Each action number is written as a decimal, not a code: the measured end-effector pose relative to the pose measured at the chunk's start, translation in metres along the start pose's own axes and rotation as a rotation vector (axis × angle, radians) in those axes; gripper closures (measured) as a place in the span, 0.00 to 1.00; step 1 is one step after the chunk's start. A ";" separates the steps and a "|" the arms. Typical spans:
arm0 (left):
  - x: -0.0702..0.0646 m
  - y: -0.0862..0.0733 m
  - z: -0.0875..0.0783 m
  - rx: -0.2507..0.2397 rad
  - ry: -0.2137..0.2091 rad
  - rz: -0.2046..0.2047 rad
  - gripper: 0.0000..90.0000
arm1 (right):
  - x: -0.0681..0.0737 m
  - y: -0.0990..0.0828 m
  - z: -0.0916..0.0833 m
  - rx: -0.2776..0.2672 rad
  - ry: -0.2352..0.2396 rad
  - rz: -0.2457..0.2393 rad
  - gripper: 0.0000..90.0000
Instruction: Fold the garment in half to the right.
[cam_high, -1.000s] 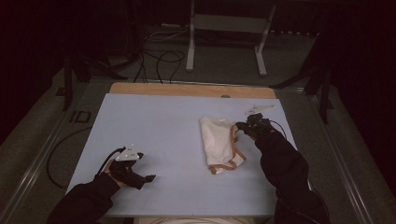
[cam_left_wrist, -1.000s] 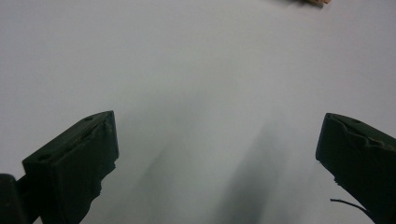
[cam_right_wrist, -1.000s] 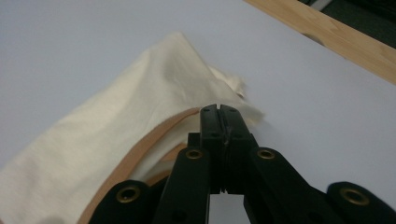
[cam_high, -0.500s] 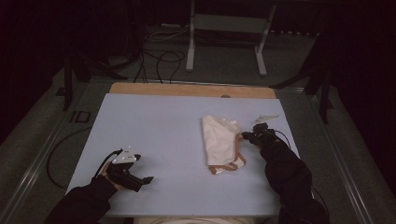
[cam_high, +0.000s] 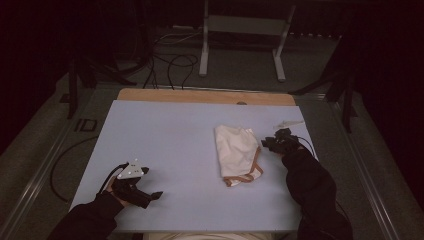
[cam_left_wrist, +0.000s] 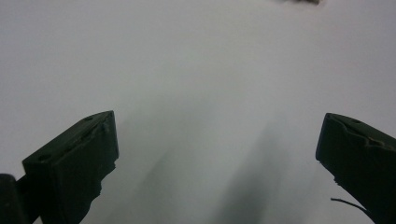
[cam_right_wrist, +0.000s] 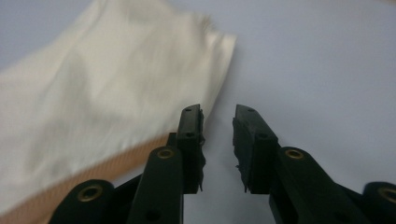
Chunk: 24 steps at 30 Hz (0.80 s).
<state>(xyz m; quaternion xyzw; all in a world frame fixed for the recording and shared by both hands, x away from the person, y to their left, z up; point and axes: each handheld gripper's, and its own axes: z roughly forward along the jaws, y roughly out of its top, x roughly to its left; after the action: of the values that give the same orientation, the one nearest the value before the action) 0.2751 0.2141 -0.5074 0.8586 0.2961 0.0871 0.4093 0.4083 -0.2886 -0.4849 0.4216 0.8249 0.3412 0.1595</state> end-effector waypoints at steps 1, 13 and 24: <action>0.000 0.000 0.000 -0.005 0.002 0.003 0.00 | -0.001 0.004 -0.001 -0.010 -0.003 0.003 0.78; 0.000 0.000 0.001 -0.013 -0.002 0.004 0.00 | -0.013 0.064 0.035 0.002 0.035 0.048 0.75; 0.002 0.000 0.001 -0.015 -0.004 -0.004 0.00 | -0.020 0.064 0.083 0.110 0.043 0.106 0.74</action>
<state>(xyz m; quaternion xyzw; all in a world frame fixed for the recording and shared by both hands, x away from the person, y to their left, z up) 0.2768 0.2143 -0.5084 0.8551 0.2961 0.0869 0.4167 0.5034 -0.2425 -0.5000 0.4655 0.8220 0.3124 0.1001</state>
